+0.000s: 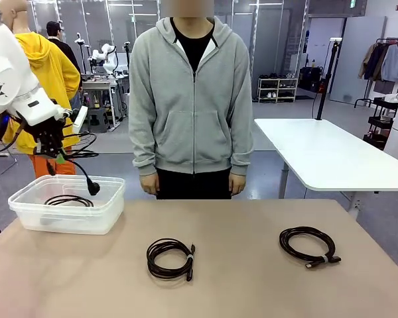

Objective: Organize and store the cables.
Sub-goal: Place the Power Cable into the Organizing box.

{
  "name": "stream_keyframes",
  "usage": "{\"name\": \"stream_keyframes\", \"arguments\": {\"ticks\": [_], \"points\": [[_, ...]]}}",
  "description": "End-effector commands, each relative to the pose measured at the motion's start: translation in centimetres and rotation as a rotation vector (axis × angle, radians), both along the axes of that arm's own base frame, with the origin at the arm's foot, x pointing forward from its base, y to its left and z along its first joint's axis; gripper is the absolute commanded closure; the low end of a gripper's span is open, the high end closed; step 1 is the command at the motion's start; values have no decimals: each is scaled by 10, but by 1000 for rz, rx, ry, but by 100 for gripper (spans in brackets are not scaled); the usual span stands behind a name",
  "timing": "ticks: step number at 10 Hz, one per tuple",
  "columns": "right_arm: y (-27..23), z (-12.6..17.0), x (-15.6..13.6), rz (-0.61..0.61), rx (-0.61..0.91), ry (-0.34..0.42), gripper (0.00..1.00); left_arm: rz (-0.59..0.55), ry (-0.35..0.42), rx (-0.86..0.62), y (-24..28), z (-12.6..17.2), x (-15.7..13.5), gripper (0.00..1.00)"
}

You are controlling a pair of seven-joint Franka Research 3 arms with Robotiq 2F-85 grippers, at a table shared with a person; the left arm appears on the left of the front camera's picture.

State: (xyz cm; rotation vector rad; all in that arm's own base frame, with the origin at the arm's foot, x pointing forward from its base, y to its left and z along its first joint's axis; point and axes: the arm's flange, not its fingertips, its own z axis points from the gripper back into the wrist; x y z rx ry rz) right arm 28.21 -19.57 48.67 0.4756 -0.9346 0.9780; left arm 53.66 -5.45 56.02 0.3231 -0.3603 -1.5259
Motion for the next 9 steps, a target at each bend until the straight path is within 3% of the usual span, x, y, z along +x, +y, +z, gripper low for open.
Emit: {"name": "stream_keyframes", "arguments": {"ticks": [1,9], "points": [[2,1,-1,-4,7,-4,0,44,-20,-40,6,-10,8,83],[2,1,-1,-4,7,-4,0,217,65,-156,49,-80,32,83]]}}
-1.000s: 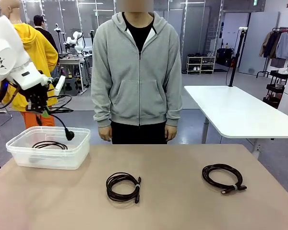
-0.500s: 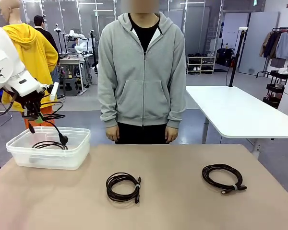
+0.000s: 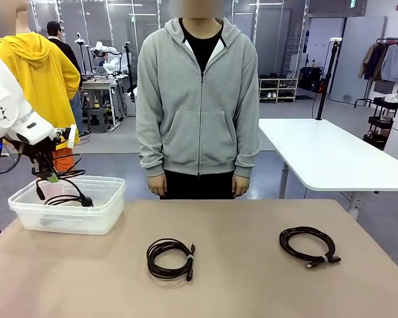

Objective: Organize and store the cables.
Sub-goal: Place the Power Cable into the Organizing box.

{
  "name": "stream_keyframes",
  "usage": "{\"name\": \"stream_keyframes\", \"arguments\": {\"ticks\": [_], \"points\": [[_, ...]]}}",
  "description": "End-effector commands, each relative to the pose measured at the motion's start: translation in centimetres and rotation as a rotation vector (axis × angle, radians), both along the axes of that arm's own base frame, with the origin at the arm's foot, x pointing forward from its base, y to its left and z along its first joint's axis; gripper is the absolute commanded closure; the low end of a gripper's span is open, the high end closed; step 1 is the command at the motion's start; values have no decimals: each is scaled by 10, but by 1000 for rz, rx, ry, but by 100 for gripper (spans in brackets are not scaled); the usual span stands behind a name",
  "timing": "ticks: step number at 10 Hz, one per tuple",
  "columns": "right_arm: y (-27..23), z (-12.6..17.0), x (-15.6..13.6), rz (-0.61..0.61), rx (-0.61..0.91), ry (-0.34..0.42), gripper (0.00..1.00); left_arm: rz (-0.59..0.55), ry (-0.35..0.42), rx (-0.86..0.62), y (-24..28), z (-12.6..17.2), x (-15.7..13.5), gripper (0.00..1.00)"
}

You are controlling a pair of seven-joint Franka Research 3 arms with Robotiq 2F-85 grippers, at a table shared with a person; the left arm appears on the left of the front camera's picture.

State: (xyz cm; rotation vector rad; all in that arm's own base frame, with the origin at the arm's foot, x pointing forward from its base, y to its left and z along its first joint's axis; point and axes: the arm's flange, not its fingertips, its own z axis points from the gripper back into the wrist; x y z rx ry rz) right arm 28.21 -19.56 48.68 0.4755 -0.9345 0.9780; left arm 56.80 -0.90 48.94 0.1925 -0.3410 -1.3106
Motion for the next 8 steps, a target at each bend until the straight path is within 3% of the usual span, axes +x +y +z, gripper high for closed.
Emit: {"name": "stream_keyframes", "arguments": {"ticks": [1,4,7,8], "points": [[2,1,-1,-4,7,-4,0,38,0,-39,5,-19,2,83],[2,1,-1,-4,7,-4,0,121,68,-48,8,-57,15,83],[2,1,-1,-4,7,-4,0,156,85,-64,15,-67,10,83],[2,1,-1,-4,7,-4,0,162,76,-59,17,-66,11,72]]}}
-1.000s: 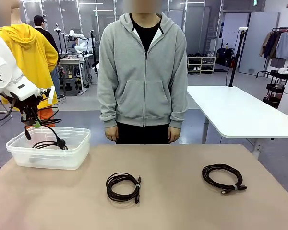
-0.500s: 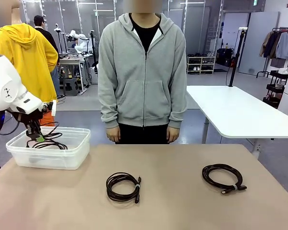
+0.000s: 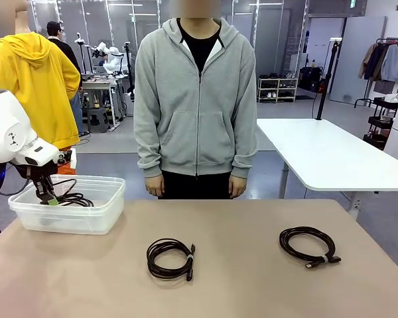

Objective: Organize and store the cables.
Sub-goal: Place the Power Cable into the Organizing box.

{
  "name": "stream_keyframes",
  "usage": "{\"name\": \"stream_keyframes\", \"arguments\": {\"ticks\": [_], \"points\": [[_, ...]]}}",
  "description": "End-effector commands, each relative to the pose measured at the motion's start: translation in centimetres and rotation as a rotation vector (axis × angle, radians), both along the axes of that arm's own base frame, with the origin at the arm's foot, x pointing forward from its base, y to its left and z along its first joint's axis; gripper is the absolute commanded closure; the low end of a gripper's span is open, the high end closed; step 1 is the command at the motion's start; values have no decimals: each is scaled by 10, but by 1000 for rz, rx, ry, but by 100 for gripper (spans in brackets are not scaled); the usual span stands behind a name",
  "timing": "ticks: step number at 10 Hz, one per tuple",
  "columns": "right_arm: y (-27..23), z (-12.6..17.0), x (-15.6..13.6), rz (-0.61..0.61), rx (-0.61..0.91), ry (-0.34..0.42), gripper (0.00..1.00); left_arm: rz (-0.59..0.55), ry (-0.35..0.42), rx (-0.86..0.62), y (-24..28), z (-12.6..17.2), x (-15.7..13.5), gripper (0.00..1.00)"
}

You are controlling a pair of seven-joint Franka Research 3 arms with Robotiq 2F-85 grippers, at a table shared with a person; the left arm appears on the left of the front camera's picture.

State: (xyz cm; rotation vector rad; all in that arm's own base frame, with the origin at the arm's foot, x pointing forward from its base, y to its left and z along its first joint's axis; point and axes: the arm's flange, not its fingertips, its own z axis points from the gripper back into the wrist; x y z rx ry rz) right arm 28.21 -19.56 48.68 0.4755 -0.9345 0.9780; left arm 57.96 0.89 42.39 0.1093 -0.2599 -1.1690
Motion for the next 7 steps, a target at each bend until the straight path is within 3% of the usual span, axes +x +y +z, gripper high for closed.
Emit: {"name": "stream_keyframes", "arguments": {"ticks": [1,2,3,4,7], "points": [[2,1,-1,-4,7,-4,0,29,-37,-6,0,4,-1,66],[2,1,-1,-4,7,-4,0,35,-44,1,0,7,0,53],[2,1,-1,-4,7,-4,0,37,-44,8,0,8,0,49],[2,1,-1,-4,7,-4,0,35,-48,10,1,9,0,36],[2,1,-1,-4,7,-4,0,37,-73,10,4,17,-1,15]]}}
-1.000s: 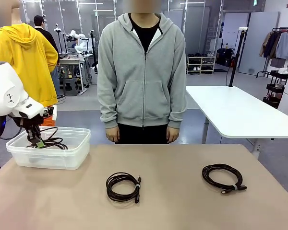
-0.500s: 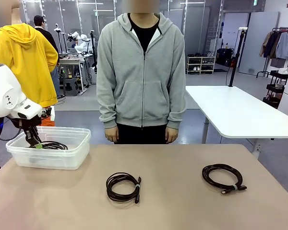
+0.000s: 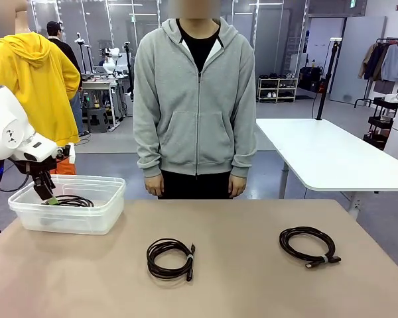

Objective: Organize and store the cables.
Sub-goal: Place the Power Cable into the Organizing box.

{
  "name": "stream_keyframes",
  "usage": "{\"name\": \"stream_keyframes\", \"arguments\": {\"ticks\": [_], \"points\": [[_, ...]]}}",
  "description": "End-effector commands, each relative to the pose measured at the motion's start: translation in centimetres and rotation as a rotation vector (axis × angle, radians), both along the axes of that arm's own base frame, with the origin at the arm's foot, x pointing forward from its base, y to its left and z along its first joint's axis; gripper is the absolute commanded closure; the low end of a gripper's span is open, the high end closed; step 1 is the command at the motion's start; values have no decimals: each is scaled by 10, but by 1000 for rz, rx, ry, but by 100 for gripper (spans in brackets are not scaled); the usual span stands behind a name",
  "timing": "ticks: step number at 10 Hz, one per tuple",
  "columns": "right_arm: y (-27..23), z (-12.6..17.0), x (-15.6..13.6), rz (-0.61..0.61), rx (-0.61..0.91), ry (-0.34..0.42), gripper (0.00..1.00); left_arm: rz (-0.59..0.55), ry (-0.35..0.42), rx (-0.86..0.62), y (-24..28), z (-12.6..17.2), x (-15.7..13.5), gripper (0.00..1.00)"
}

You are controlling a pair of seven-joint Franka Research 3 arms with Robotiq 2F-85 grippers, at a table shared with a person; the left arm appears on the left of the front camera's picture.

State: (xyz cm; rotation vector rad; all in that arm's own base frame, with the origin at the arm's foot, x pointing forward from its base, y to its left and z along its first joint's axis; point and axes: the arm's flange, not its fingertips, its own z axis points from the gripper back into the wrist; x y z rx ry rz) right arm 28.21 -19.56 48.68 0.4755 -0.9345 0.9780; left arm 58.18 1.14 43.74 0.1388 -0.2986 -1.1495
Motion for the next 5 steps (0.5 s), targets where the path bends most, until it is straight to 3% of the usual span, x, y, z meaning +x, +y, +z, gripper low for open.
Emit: {"name": "stream_keyframes", "arguments": {"ticks": [1,2,3,5], "points": [[2,1,-1,-4,7,-4,0,12,-34,10,1,9,-5,2],[2,1,-1,-4,7,-4,0,9,-41,9,2,13,-6,14],[2,1,-1,-4,7,-4,0,6,-46,7,0,17,-7,0],[2,1,-1,-4,7,-4,0,-29,-33,-22,-3,22,-9,0]]}}
